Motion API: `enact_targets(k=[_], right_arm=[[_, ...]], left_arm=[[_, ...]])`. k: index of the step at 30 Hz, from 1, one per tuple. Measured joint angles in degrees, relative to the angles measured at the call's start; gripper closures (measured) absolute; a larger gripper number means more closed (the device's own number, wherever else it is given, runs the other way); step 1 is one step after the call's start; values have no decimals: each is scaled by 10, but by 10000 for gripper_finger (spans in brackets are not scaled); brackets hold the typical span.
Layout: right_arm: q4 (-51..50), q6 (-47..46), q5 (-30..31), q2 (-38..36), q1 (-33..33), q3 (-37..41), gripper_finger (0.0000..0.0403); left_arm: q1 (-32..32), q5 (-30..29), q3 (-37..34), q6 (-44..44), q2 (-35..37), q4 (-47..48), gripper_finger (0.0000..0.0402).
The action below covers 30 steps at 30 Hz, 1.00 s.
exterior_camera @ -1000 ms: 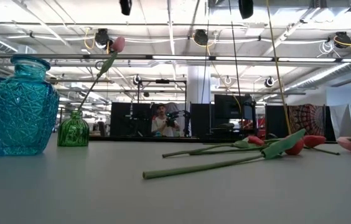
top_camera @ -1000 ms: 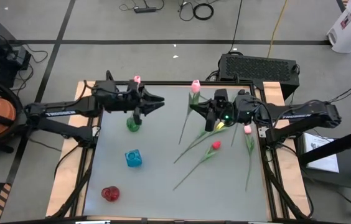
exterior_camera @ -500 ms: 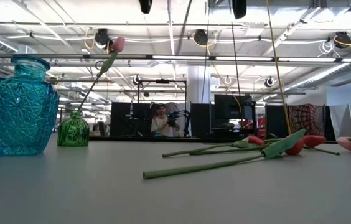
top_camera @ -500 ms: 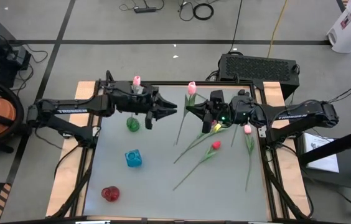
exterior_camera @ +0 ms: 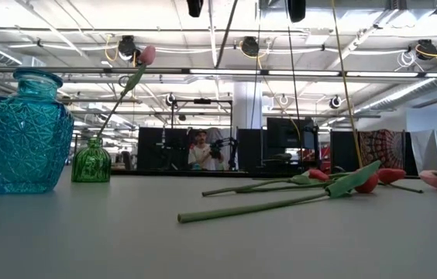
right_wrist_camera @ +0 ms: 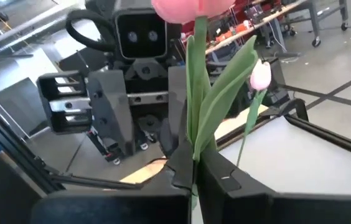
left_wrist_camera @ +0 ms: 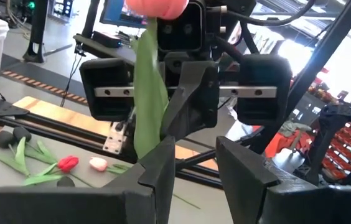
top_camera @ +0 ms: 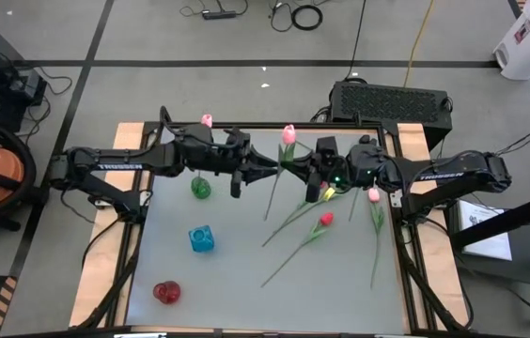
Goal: Sort flowers into vase by color
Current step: Put the left pink flower into the green vase
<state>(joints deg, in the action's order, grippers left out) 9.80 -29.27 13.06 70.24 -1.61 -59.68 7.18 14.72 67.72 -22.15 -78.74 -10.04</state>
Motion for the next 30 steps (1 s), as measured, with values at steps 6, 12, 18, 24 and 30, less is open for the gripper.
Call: enact_targets(k=[6,12,18,24,30], right_arm=[[48,19,-15,0,0,0,403],[59,14,-25,0,0,0,403],[65,14,-28,0,-4,0,403],[76,14,-25,4,-4,0,403],[118,14,-24,28,-4,0,403]], left_arm=[[0,0,0,0,0,0,278],[0,0,0,0,0,0,278],[-1,0,0,0,0,0,278],[-2,0,0,0,0,0,278],[-2,-4,0,0,0,-2,278]])
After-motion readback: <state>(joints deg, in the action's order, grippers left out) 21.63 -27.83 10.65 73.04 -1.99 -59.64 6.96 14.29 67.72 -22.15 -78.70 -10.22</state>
